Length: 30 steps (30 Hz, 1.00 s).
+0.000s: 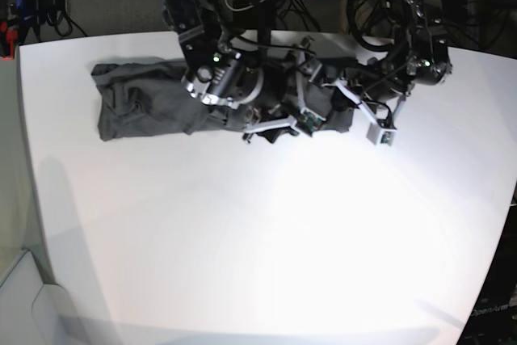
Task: Layout the t-shirt on the table in an organized manner, then fold the t-shirt properly
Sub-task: 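Move the right gripper to the folded middle and grasp the shirt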
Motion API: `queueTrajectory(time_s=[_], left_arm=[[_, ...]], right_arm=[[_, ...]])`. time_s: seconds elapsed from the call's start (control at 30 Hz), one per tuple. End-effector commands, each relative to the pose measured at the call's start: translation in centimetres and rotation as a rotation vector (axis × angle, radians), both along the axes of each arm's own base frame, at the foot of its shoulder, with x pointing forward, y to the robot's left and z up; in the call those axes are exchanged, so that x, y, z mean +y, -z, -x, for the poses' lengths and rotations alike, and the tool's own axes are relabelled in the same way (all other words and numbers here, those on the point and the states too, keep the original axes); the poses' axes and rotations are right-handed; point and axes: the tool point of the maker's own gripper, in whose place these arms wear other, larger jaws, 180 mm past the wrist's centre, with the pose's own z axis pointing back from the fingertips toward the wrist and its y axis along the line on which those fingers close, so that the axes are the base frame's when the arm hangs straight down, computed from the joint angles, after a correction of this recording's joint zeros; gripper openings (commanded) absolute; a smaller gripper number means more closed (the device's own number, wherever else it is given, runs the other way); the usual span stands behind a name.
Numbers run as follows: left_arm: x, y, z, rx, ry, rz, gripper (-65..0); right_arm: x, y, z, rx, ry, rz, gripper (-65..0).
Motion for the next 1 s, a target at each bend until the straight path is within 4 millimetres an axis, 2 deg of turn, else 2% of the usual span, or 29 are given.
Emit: queueTrajectory(time_s=[0.0,0.13,0.3,0.37,0.63,0.87,0.97], left_arm=[[-0.3,-1.0,-0.7,-0.036,0.007,0.009,-64.8],[-0.2,-0.9,-0.7,-0.035,0.004,0.008,-64.8],[-0.1,-0.9,-0.7,-0.035,0.005,0.007,-64.8],[-0.2,-0.9,-0.6,-0.034,0.007,0.007,-64.8],[0.0,-0.9,-0.7,-0.036,0.005,0.005,-64.8],[0.1,-0.9,-0.7,-0.036,0.003,0.003,-64.8],[0.1,-0.9,-0.7,-0.036,0.003,0.005,-64.8]], right_arm=[[1.1,-2.0,-0.7,-0.044,-0.004,-0.07,-23.3],[1.0,-1.9,-0.7,-0.043,-0.003,-0.062,-36.8],[-1.2,-1.1,-1.9,-0.027,0.065,-0.043,-56.1],[-2.3,-0.9,-2.4,-0.024,0.1,-0.038,-60.2],[-7.6,0.4,-4.0,-0.023,0.206,0.029,-61.1],[-10.1,-0.9,-3.3,-0.077,0.241,0.058,-61.2],[-10.2,-1.7,-2.7,-0.096,0.244,0.051,-61.0]])
